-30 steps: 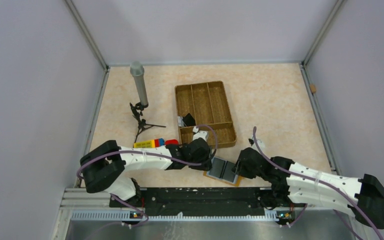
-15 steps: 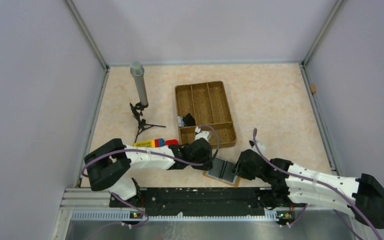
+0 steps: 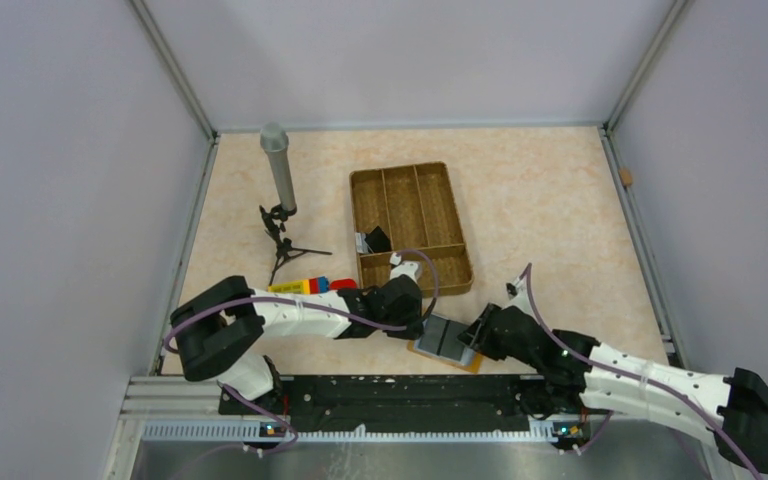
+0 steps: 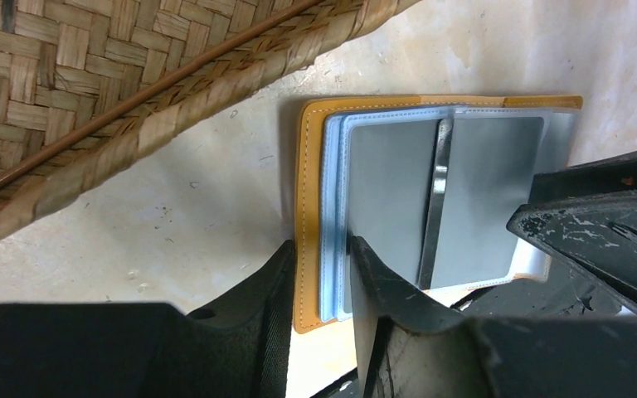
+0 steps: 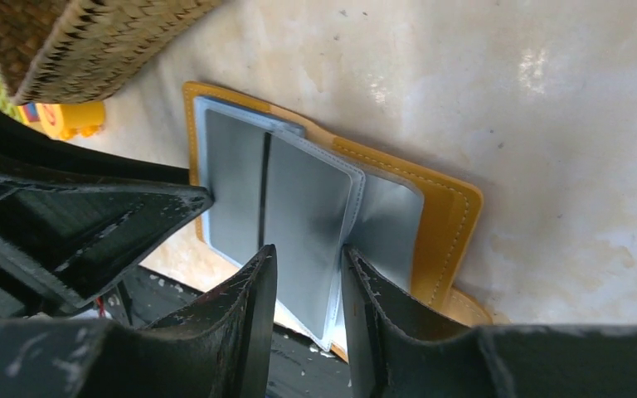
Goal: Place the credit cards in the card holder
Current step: Insert the credit card into the card holder.
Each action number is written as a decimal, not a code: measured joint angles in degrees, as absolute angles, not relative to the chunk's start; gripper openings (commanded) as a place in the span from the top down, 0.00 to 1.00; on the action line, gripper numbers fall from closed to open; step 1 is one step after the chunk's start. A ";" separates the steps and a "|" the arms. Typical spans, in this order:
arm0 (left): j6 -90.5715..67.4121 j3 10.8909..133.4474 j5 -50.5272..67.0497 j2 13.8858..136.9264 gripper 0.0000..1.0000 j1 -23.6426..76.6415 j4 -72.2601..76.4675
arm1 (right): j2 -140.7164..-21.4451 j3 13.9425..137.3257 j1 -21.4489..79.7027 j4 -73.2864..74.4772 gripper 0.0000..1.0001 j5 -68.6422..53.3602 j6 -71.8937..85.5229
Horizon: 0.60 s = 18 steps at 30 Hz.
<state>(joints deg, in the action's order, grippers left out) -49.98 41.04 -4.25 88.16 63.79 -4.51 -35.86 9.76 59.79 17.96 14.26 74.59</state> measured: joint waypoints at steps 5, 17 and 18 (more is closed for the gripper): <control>-50.02 41.04 -3.73 88.49 0.68 63.81 -3.62 | -34.02 9.74 59.77 16.32 0.67 14.26 73.63; -50.48 39.97 -3.51 87.90 0.62 63.81 -2.15 | -41.63 14.41 59.77 11.49 0.66 13.78 67.42; -50.72 39.53 -3.57 87.44 0.60 63.81 -2.07 | -42.87 14.96 59.77 10.87 0.65 13.65 66.98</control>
